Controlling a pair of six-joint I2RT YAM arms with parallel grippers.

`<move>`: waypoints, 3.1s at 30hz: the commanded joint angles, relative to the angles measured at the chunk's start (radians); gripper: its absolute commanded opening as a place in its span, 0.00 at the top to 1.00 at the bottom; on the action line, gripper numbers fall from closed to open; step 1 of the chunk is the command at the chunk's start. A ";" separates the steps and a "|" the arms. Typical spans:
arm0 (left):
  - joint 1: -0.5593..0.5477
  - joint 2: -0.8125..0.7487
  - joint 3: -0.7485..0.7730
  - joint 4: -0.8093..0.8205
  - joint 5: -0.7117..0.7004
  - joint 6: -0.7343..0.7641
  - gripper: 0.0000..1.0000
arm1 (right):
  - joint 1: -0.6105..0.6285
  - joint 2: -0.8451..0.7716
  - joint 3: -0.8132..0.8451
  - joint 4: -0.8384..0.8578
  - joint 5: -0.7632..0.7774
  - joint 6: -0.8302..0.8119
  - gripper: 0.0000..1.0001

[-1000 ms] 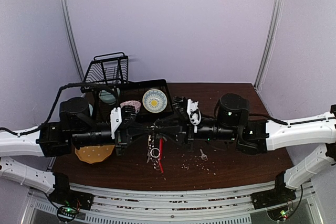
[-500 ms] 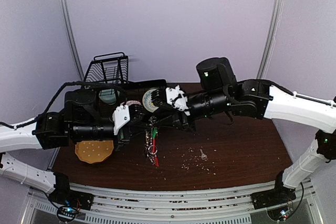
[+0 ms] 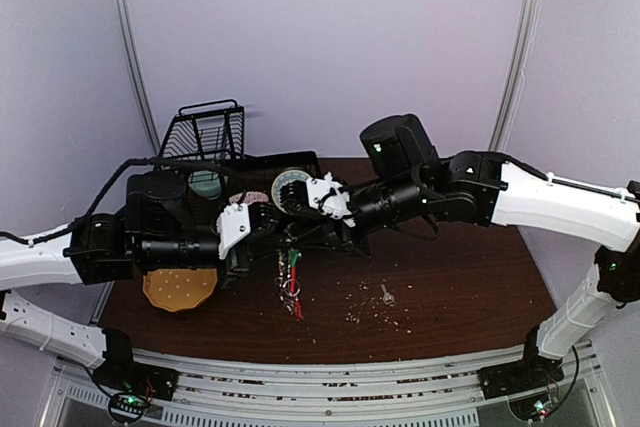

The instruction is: Put the keys on the keyring

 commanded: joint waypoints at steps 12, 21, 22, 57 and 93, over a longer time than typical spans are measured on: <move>-0.002 -0.014 0.034 0.069 0.052 0.006 1.00 | 0.010 0.025 0.038 0.000 0.003 0.014 0.98; -0.001 -0.048 -0.033 0.130 -0.004 -0.039 0.84 | 0.011 -0.030 -0.041 0.168 0.032 0.133 1.00; 0.000 -0.059 -0.064 0.147 -0.021 -0.047 0.78 | 0.010 -0.048 -0.075 0.234 0.031 0.171 1.00; -0.023 0.014 -0.191 0.480 0.061 -0.108 1.00 | 0.092 0.005 -0.512 1.262 0.632 0.671 1.00; -0.017 -0.150 -0.230 0.325 -0.303 -0.180 0.76 | -0.154 -0.367 -0.821 0.193 0.725 1.157 1.00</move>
